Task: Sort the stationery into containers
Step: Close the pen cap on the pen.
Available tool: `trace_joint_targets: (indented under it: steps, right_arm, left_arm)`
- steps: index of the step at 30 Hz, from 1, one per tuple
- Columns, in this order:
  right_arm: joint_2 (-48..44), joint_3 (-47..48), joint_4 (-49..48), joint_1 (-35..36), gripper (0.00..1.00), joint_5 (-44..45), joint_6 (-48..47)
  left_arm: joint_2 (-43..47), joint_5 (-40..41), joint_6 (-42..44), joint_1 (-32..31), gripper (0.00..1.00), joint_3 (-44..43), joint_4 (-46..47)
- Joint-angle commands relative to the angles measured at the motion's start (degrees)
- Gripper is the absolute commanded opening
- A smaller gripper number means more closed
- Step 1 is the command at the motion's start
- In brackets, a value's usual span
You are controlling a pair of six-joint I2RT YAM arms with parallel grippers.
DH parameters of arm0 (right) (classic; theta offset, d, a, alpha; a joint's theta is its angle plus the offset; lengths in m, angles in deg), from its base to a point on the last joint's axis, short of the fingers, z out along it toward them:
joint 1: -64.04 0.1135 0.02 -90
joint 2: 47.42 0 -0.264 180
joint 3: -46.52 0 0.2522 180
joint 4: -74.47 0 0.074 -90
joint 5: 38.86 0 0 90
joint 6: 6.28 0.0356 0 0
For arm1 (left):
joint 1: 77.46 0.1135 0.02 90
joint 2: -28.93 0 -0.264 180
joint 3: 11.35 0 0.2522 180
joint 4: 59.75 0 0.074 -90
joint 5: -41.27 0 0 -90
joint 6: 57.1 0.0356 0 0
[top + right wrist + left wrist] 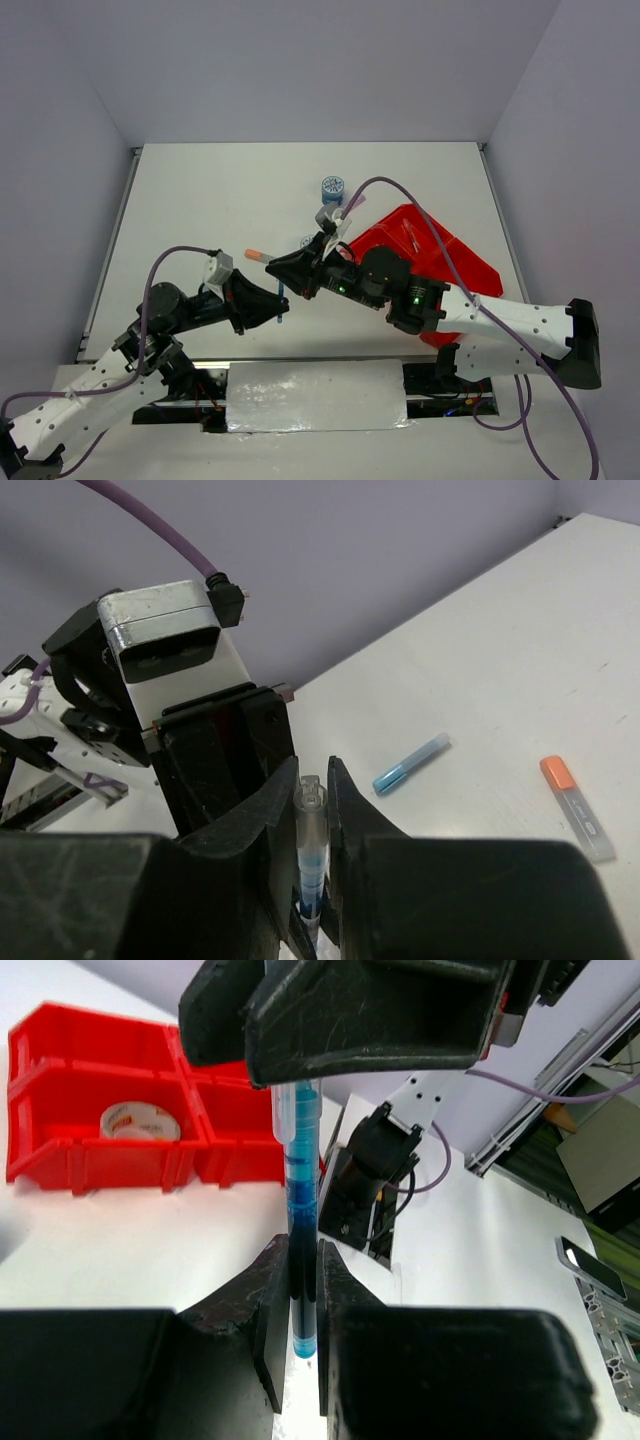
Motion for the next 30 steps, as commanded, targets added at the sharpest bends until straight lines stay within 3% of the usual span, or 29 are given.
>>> trace_joint_targets:
  steps: [1, 9, 17, 30]
  right_arm:
    - [0.41, -4.44, -2.72, -0.14, 0.00, -0.77, 0.55]
    - [2.43, -16.30, -11.34, -0.23, 0.00, -0.50, 6.00]
    - [2.25, -17.98, -12.40, -0.06, 0.00, -0.41, 7.15]
    - [14.03, -24.58, -23.31, -0.23, 0.00, -8.59, 14.00]
  left_arm:
    - [0.28, 2.70, 1.40, -0.11, 0.00, -6.09, 2.01]
    - [1.07, 0.60, 3.16, -0.11, 0.00, -9.71, 6.31]
    - [0.19, -0.46, 5.36, -0.11, 0.00, -12.08, 6.40]
    - [-2.88, -0.28, 10.46, -0.02, 0.00, -18.59, 2.89]
